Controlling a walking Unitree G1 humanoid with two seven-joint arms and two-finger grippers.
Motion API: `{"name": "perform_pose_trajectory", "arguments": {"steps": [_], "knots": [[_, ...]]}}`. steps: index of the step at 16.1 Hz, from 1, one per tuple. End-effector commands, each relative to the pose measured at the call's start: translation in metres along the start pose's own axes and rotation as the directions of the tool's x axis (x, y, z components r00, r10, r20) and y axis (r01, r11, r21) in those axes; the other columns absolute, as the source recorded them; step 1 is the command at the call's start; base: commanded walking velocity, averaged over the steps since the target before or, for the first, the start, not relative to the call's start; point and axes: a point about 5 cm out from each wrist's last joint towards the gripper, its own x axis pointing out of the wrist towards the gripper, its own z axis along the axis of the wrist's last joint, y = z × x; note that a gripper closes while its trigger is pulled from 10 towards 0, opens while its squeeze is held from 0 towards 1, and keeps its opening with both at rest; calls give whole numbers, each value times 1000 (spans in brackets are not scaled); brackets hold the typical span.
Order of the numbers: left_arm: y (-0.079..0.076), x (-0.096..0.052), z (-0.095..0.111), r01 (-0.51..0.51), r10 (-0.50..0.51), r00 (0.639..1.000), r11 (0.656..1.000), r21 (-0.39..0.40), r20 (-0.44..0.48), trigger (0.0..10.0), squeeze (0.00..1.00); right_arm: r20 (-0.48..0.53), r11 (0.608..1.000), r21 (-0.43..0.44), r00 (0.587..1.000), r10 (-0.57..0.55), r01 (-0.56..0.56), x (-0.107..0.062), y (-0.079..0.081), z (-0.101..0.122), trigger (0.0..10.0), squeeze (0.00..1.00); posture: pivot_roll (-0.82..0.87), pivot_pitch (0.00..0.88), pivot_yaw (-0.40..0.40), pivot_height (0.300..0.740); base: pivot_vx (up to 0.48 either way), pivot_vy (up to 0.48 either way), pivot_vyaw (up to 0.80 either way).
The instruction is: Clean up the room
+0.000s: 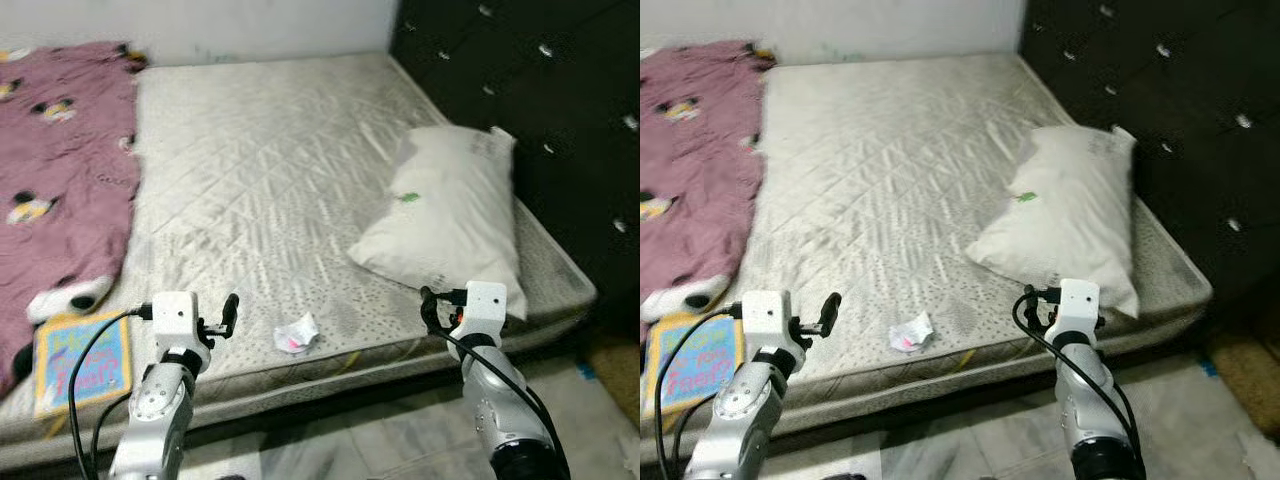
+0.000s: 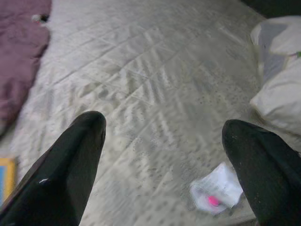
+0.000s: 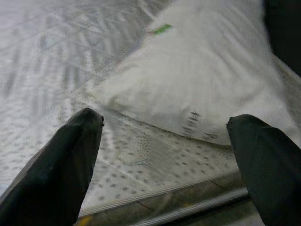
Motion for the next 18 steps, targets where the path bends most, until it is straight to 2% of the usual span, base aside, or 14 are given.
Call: {"name": "perform_pose_trajectory", "arguments": {"steps": [1, 4, 5, 6, 7, 8, 9, 10, 11, 12, 13, 14, 16, 18], "knots": [[1, -2, -6, 19, -18, 999, 1000, 22, -41, 10000, 0, 1, 1000, 0, 1000, 13, -13, 0, 4, 0, 10000, 0, 0, 128, -41, 740, 0, 0, 800], [-7, -3, 0, 66, -66, 998, 994, 86, -2, 10000, 0, 18, 1000, 19, 1000, 16, -17, 0, 3, 2, 10000, 0, 0, 126, -38, 740, 0, 0, 423], [-7, -4, 0, 64, -65, 998, 993, 100, 2, 10000, 0, 29, 1000, 20, 999, 19, -20, 0, 3, 4, 10000, 0, 0, 126, -38, 740, 0, 0, 0], [-3, -5, 4, 20, -23, 999, 995, 99, 32, 10000, 0, 37, 1000, 7, 999, 14, -15, -1, 3, 7, 10000, 0, 3, 123, -36, 740, 0, 0, 0], [4, -10, 22, -54, 29, 990, 984, 172, 140, 10000, 0, 65, 1000, 19, 998, 10, -11, -3, 3, 16, 10000, 0, 4, 121, -31, 740, 0, 0, 0], [5, -15, 32, -73, 33, 981, 976, 207, 191, 10000, 0, 84, 1000, 10, 996, 6, -7, -6, 2, 22, 10000, 0, 5, 121, -29, 740, 0, 0, 0], [9, -24, 39, -129, 97, 972, 981, 146, 213, 10000, 0, 102, 1000, 17, 995, 12, -14, -13, 1, 27, 10000, 0, 11, 124, -28, 740, 0, 0, 0], [10, -27, 41, -145, 116, 970, 981, 126, 216, 10000, 0, 109, 1000, 20, 994, 15, -18, -16, 1, 28, 10000, 0, 13, 125, -28, 740, 0, 0, 0], [7, -35, 42, -146, 115, 967, 981, 128, 227, 10000, 0, 142, 999, -32, 990, -5, 9, -23, -2, 31, 10000, 0, 15, 127, -29, 740, 0, 0, 0], [3, -39, 41, -110, 76, 973, 983, 147, 219, 10000, 0, 180, 1000, 11, 984, 15, -18, -30, -1, 32, 10000, 0, 18, 127, -33, 740, 0, 0, 0], [-2, -46, 41, -101, 42, 975, 959, 266, 217, 10000, 0, 168, 999, -34, 985, 40, -34, -45, 1, 31, 10000, 0, 20, 125, -40, 740, 0, 0, 0], [-4, -51, 40, -73, 15, 978, 959, 274, 206, 10000, 0, 167, 997, -49, 984, 61, -53, -55, 2, 32, 10000, 0, 19, 124, -48, 740, 0, 0, 0], [-6, -64, 30, 60, -92, 987, 972, 227, 135, 10000, 0, 122, 992, 20, 985, 119, -122, -70, 1, 28, 10000, 0, 18, 123, -47, 740, 0, 0, 0], [-14, -74, 19, 130, -146, 988, 965, 228, 57, 10000, 0, 127, 986, 0, 978, 163, -164, -79, 6, 28, 10000, 0, 15, 121, -43, 740, 0, 0, 0]]}}
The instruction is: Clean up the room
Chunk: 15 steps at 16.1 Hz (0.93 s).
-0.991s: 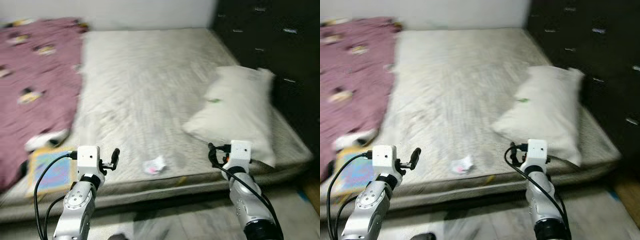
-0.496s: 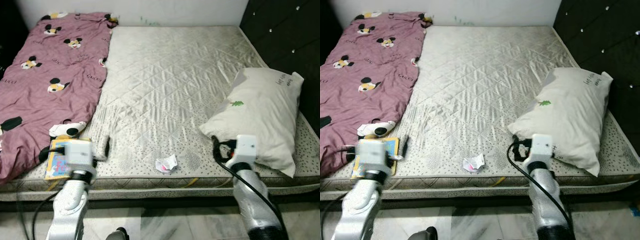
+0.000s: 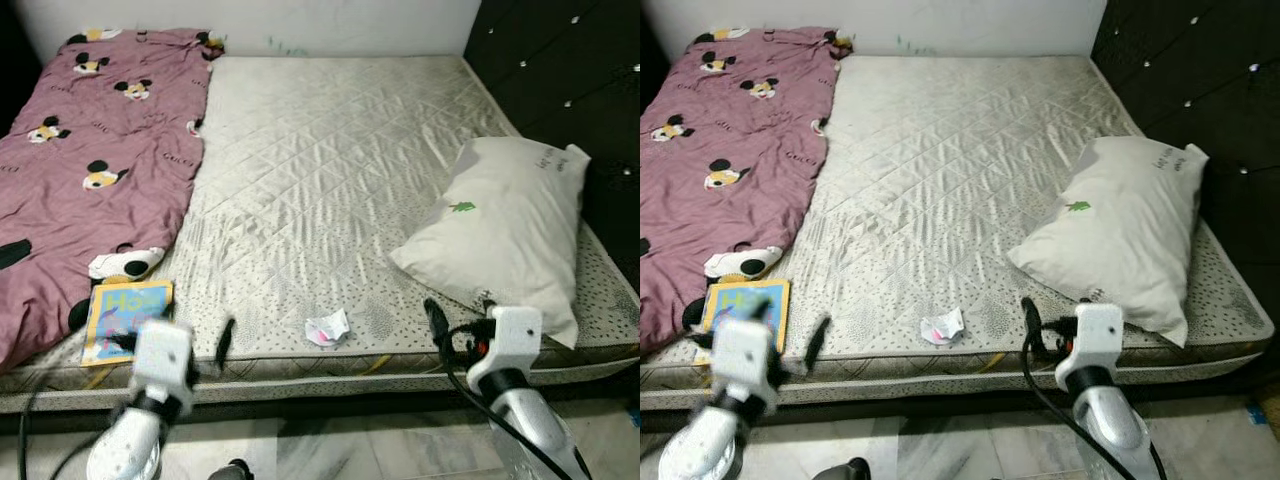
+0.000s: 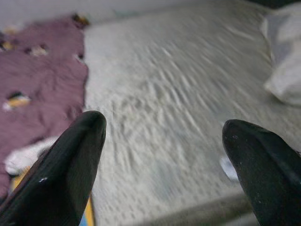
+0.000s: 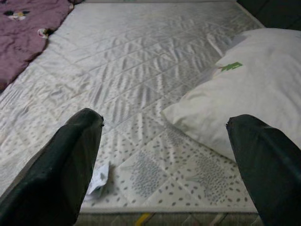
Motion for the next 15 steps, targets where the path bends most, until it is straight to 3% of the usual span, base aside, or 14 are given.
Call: {"name": "perform_pose_trajectory", "arguments": {"steps": [1, 2, 4, 7, 12, 15], "knots": [[-10, -1, 3, 33, -33, 999, 999, -24, -2, 10000, 0, 10, 1000, -12, 1000, 20, -20, -2, 9, 4, 10000, 0, 4, 118, -33, 740, 0, 0, 0], [-13, 5, 5, -8, 9, 1000, 999, -43, 21, 10000, 0, 12, 1000, 0, 1000, 15, -15, 2, 14, 3, 10000, 0, -5, 117, -40, 740, 0, 0, 0], [-24, 16, 9, 46, -45, 996, 999, -12, 71, 10000, 0, 1, 1000, 11, 1000, 0, 0, 8, 16, 2, 10000, 0, -6, 111, -64, 740, 0, 0, 800], [-15, 36, 9, 9, -7, 997, 1000, -27, 73, 10000, 0, -17, 998, 52, 1000, -22, 23, 16, 17, -3, 10000, 0, 1, 99, -78, 740, 0, 0, 796], [4, 40, 2, -62, 62, 997, 998, -15, 50, 10000, 0, 15, 998, 27, 998, -55, 55, 28, 16, 0, 10000, 0, 0, 76, -19, 740, 0, 0, 80], [1, 45, -5, -89, 90, 995, 996, -28, 40, 10000, 0, 9, 997, 33, 997, -76, 76, 39, 12, -8, 10000, 0, 7, 0, -12, 740, 0, 0, 0]]}}
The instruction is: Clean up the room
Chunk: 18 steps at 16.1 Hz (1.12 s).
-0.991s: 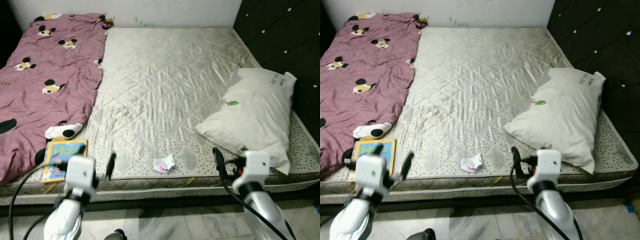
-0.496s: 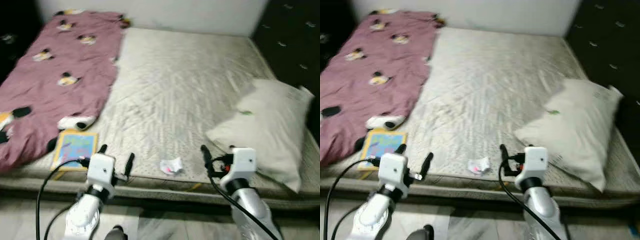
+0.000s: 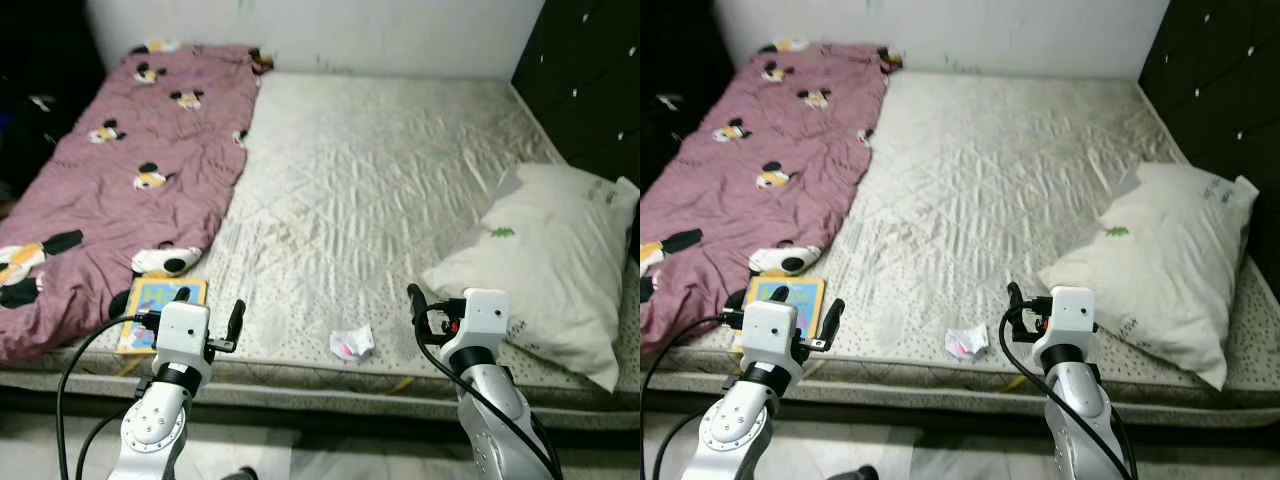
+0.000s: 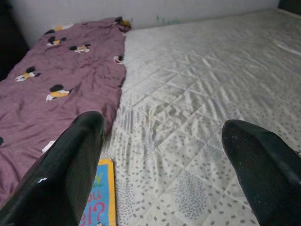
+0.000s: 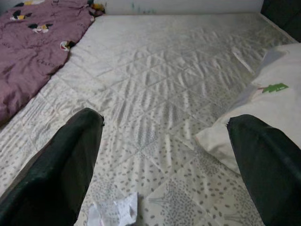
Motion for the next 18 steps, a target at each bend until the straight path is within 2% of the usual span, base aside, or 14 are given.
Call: {"name": "perform_pose_trajectory", "arguments": {"steps": [1, 5, 9, 10, 13, 18], "knots": [[-2, 7, 4, -9, 8, 1000, 1000, 6, 23, 10000, 0, 21, 1000, 1, 1000, 10, -10, 6, 2, 3, 10000, 0, 7, 0, -13, 740, 0, 0, 0], [1, 17, 7, -12, 12, 999, 1000, 14, 44, 10000, 0, 39, 1000, -2, 999, 16, -16, 16, 2, 6, 10000, 0, 9, 0, -13, 740, 0, 0, 0], [7, 16, 2, -40, 40, 999, 999, 14, 37, 10000, 0, 44, 1000, -3, 999, 2, -2, 16, -3, 3, 10000, 0, 8, 0, -13, 740, 0, 0, 0], [9, 15, 0, -65, 66, 997, 998, -21, 28, 10000, 0, 51, 1000, 18, 999, 2, -3, 17, -1, 4, 10000, 0, 8, 0, -22, 740, 0, 0, 0], [9, 7, -7, -86, 86, 996, 994, -62, -2, 10000, 0, 41, 1000, 17, 999, 7, -8, 13, -1, -2, 10000, 0, 12, 30, -33, 740, 0, 0, 0], [11, 7, -4, -95, 95, 995, 993, -72, 2, 10000, 0, 31, 1000, 24, 999, 14, -14, 14, -2, -1, 10000, 0, 15, 75, -42, 740, 0, 0, 0]]}}
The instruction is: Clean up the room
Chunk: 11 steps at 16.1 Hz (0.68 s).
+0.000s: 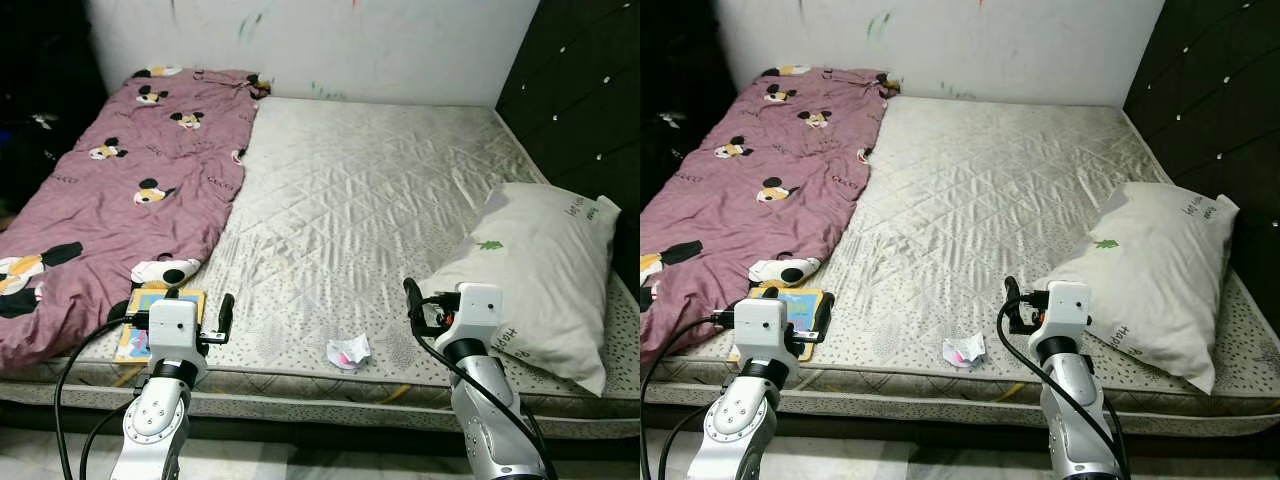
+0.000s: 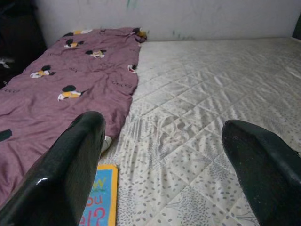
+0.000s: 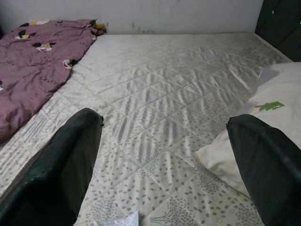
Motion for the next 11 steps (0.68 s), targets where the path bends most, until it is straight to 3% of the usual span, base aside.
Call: {"name": "perform_pose_trajectory", "arguments": {"steps": [1, 11], "knots": [[1, -1, 3, -5, 5, 1000, 1000, -3, 2, 10000, 0, 8, 1000, 9, 1000, 5, -5, 0, -1, 3, 10000, 0, 13, 80, -42, 740, 0, 0, 0], [-3, -1, 4, 44, -43, 999, 999, -24, 11, 10000, 0, -1, 999, -6, 999, 44, -44, -1, 2, 3, 10000, 0, 10, 83, -45, 740, 0, 0, 0]]}}
